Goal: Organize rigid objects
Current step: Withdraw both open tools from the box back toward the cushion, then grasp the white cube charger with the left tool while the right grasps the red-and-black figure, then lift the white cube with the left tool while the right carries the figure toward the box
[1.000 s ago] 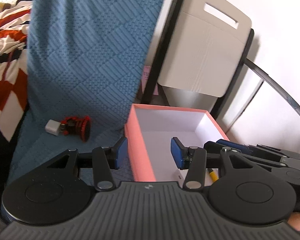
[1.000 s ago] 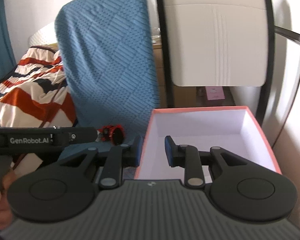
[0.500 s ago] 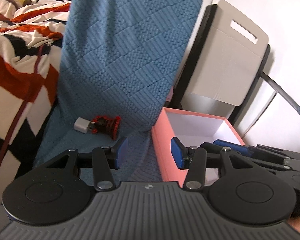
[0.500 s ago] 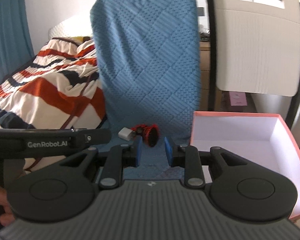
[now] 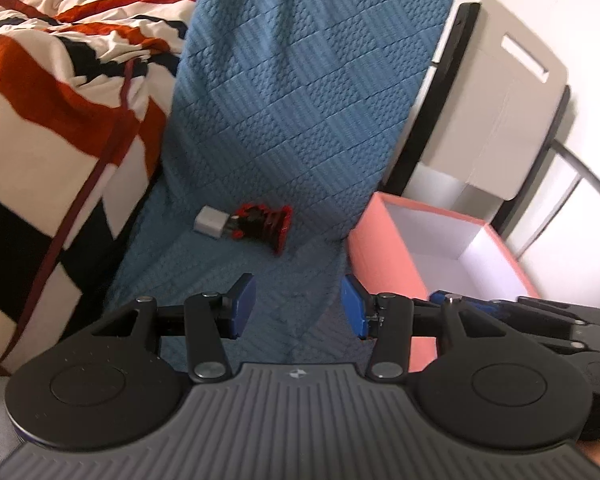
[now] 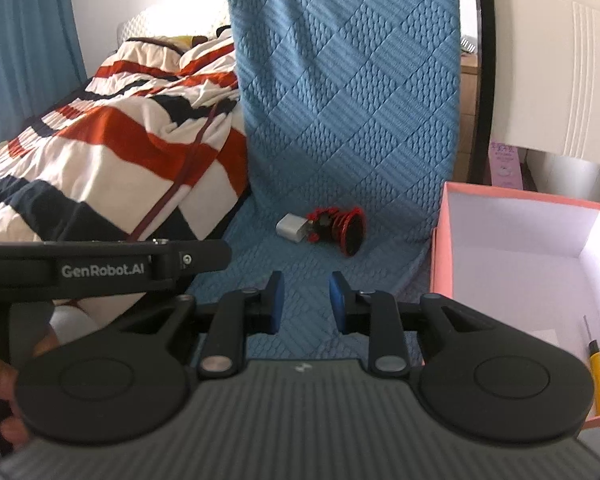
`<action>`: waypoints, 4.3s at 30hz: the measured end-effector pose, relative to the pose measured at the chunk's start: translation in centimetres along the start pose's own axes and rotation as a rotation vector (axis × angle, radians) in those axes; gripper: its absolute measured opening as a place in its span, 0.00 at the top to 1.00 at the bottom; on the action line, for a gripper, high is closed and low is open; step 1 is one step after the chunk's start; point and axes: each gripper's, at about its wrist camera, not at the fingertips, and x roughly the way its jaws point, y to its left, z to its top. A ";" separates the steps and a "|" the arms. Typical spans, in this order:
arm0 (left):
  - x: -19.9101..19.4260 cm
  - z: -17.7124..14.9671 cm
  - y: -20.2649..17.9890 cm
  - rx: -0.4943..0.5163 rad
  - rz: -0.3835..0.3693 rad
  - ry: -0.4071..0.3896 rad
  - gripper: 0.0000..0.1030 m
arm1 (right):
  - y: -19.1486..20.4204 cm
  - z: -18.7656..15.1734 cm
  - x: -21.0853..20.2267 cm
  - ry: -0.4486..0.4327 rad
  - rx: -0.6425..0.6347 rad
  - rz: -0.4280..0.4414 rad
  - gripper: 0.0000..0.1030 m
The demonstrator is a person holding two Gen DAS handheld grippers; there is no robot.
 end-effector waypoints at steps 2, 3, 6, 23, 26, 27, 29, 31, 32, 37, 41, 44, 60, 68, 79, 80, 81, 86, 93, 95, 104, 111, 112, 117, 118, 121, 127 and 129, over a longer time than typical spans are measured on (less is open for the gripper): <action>0.5 -0.1 0.7 0.000 0.012 0.003 0.48 | 0.1 -0.3 0.4 0.009 0.000 0.001 0.72; 0.9 -0.1 1.1 -0.007 0.013 0.007 0.48 | 0.0 -0.4 0.7 0.013 0.001 0.002 0.72; 2.4 -0.1 2.2 -0.031 0.009 0.028 0.48 | -0.1 -0.5 1.5 0.027 0.000 -0.001 0.72; 14.7 3.9 9.0 -0.063 0.060 0.111 0.38 | -0.8 1.8 11.6 0.101 -0.236 -0.023 0.73; 17.4 5.0 9.9 -0.057 0.068 0.126 0.38 | -0.8 2.7 13.7 0.111 -0.287 -0.027 0.67; 18.1 5.3 10.2 -0.057 0.068 0.132 0.38 | -0.8 2.9 14.4 0.109 -0.299 -0.024 0.60; 19.7 5.8 10.7 -0.057 0.064 0.144 0.38 | -0.8 3.4 15.8 0.111 -0.333 -0.024 0.54; 21.4 6.4 11.3 -0.051 0.062 0.158 0.38 | -0.6 3.9 17.4 0.123 -0.397 -0.020 0.53; 22.2 6.6 11.6 -0.048 0.060 0.165 0.38 | -0.5 4.2 18.1 0.124 -0.428 -0.022 0.53; 25.7 7.6 12.8 -0.051 0.038 0.214 0.38 | 0.1 5.1 21.9 0.143 -0.577 -0.024 0.50; 28.4 7.8 13.2 -0.038 0.046 0.256 0.38 | 0.8 5.0 24.9 0.162 -0.691 -0.036 0.30; 29.6 8.0 13.2 -0.023 0.042 0.272 0.38 | 1.7 4.4 26.5 0.172 -0.803 -0.030 0.30; 34.0 8.3 11.9 0.082 0.045 0.306 0.39 | 2.3 2.0 32.8 0.222 -1.076 -0.062 0.30; 34.6 8.4 11.7 0.055 0.048 0.294 0.47 | 1.6 0.1 33.6 0.206 -1.153 -0.059 0.37; 32.6 7.5 12.0 0.017 0.072 0.306 0.50 | 2.3 1.8 33.7 0.246 -1.072 -0.071 0.44; 32.4 7.4 12.0 0.010 0.072 0.308 0.50 | 2.4 1.9 33.4 0.244 -1.061 -0.069 0.44; 32.2 7.3 12.1 0.001 0.070 0.309 0.50 | 2.5 2.0 33.0 0.242 -1.049 -0.067 0.44; 29.6 6.5 12.5 -0.087 0.073 0.304 0.50 | 2.7 2.6 30.8 0.226 -1.002 -0.057 0.45; 26.7 4.5 11.7 -0.131 0.092 0.303 0.50 | 1.8 2.2 27.8 0.210 -0.903 -0.038 0.45; 25.6 4.2 11.6 -0.153 0.089 0.296 0.51 | 1.3 1.7 26.4 0.206 -0.890 -0.033 0.45; 21.9 2.8 10.3 -0.172 0.053 0.273 0.51 | -0.1 2.3 20.7 0.198 -0.667 -0.017 0.45; 19.6 1.9 10.6 -0.187 0.047 0.256 0.51 | -0.9 2.2 18.2 0.197 -0.518 0.005 0.45; 19.2 1.6 10.7 -0.192 0.047 0.254 0.51 | -0.9 2.1 17.8 0.198 -0.493 0.010 0.45; 17.7 0.6 10.8 -0.185 0.044 0.246 0.51 | -0.7 1.3 16.5 0.218 -0.385 0.014 0.45; 17.4 0.4 10.7 -0.178 0.047 0.244 0.51 | -0.8 1.1 16.4 0.221 -0.362 0.018 0.45; 16.7 0.1 10.4 -0.163 0.046 0.239 0.51 | -1.0 0.6 16.0 0.245 -0.291 0.026 0.45; 16.1 -0.6 9.4 -0.140 0.038 0.246 0.51 | -1.1 -0.9 14.3 0.226 -0.230 0.014 0.45; 15.8 -0.9 9.3 -0.149 0.030 0.249 0.51 | -1.2 -1.3 13.8 0.223 -0.201 0.016 0.45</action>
